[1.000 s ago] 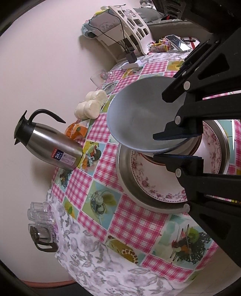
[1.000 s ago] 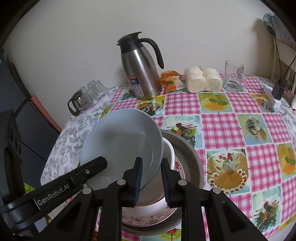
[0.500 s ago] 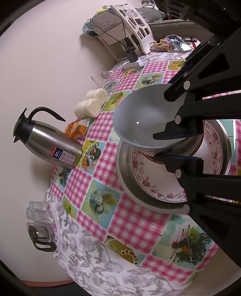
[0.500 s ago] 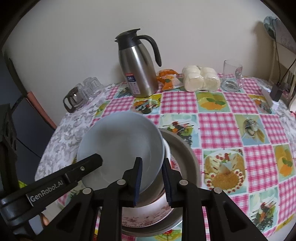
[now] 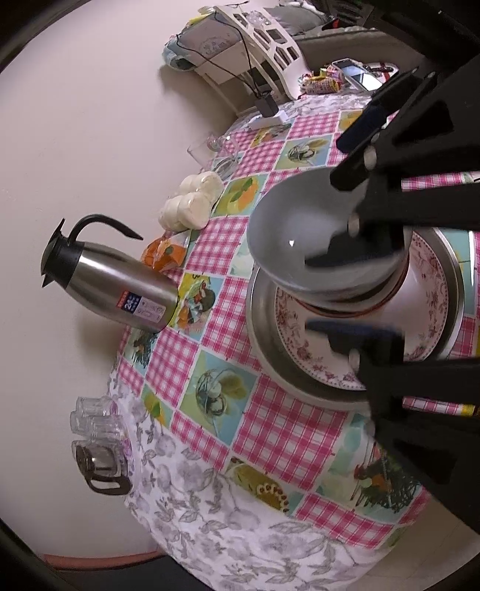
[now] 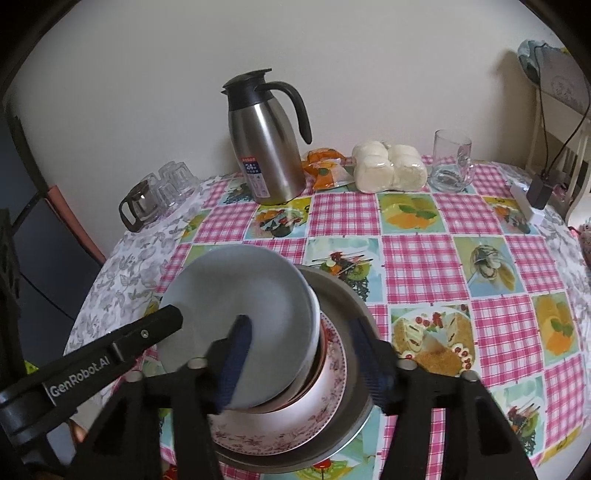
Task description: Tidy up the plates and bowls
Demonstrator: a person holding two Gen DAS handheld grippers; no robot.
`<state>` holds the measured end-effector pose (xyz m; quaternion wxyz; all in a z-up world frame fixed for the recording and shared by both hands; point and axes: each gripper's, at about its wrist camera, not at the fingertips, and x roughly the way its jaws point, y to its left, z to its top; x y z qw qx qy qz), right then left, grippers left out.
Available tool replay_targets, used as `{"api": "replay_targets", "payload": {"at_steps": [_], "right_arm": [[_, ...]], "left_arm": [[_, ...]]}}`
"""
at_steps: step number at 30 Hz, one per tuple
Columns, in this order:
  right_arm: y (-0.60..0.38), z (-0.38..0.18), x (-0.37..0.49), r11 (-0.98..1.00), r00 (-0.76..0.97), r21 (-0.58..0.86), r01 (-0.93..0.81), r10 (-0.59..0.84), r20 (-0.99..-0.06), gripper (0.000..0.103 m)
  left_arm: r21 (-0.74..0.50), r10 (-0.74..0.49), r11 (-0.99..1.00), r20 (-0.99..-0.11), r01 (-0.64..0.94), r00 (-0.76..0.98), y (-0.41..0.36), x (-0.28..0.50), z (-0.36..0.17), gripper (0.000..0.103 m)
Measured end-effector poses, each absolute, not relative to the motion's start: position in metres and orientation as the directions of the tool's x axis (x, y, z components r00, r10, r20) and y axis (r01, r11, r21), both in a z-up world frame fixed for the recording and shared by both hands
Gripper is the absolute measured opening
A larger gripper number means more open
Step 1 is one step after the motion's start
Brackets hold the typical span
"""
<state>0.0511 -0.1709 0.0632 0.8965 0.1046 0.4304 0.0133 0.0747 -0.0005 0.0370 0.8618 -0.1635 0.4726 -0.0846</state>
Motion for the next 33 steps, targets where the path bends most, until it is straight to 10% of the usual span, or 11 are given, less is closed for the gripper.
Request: {"api": "replay_targets", "payload": {"at_steps": [13,33], "right_arm": [[-0.183,0.055,0.023,0.979,0.637,0.183,0.089,0.086,-0.766,0.102],[-0.201,0.027,-0.029,0.988,0.589,0.103,0.114,0.016,-0.808,0.103]], "left_arm": [[-0.267,-0.192,0.962,-0.798,-0.051,0.572,0.020,0.043,0.029,0.087],[-0.109,-0.098,0.994,-0.868,0.005,0.486,-0.001,-0.003,0.002,0.095]]}}
